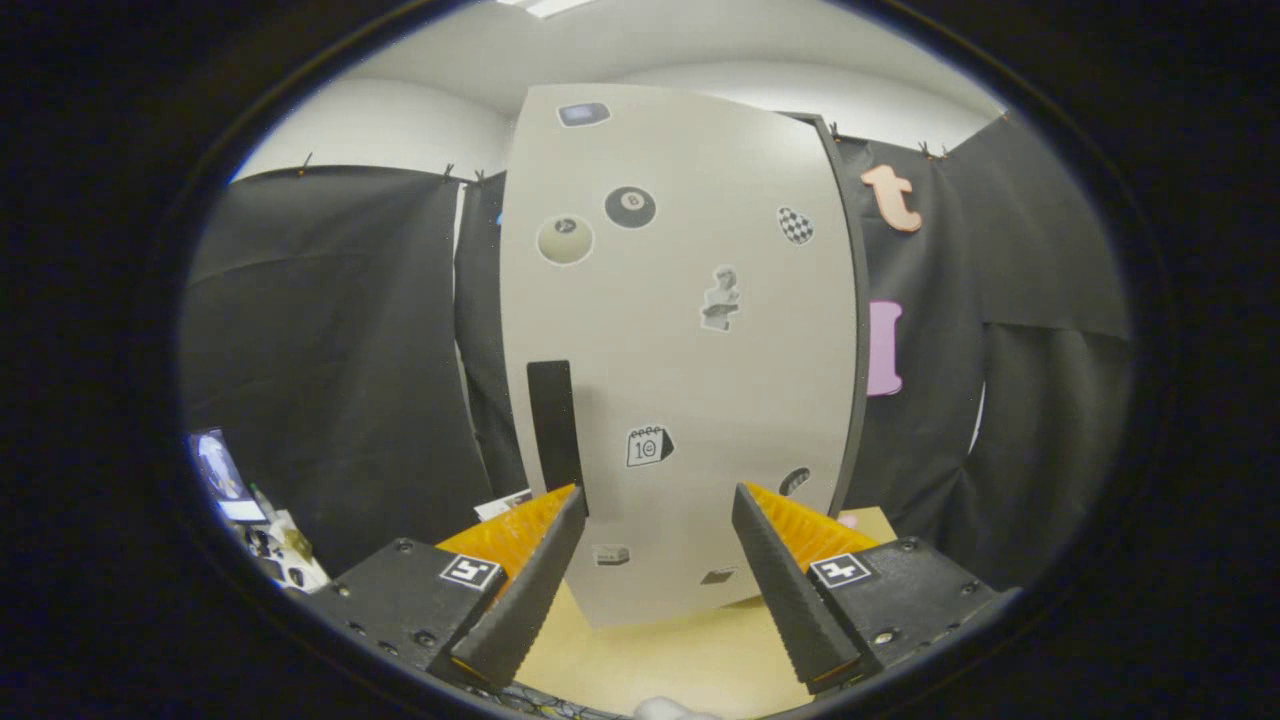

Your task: Open the shoe cabinet door, grab the shoes and put them into the shoe cabinet, then close the shoe cabinet door.

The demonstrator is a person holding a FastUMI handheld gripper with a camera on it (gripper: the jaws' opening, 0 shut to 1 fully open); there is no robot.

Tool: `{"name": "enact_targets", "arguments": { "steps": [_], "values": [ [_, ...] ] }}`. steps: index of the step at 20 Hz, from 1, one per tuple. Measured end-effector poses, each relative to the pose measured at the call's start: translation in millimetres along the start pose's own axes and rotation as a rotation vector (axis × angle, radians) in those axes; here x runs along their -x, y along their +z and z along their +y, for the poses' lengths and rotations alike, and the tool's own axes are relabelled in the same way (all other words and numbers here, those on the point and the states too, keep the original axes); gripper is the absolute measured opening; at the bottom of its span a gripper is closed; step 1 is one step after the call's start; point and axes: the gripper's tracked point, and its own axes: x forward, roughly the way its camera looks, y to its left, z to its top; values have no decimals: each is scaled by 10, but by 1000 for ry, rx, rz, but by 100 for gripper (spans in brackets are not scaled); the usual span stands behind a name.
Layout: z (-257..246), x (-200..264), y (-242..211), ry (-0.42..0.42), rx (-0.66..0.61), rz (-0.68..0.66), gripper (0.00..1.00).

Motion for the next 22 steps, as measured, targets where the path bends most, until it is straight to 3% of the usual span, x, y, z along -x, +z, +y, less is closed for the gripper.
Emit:
{"name": "enact_targets", "arguments": {
  "steps": [15,22],
  "values": [
    [-455,1371,87,-196,-3,-75,98],
    [-488,1632,-109,-232,-12,-47,98]
  ]
}}
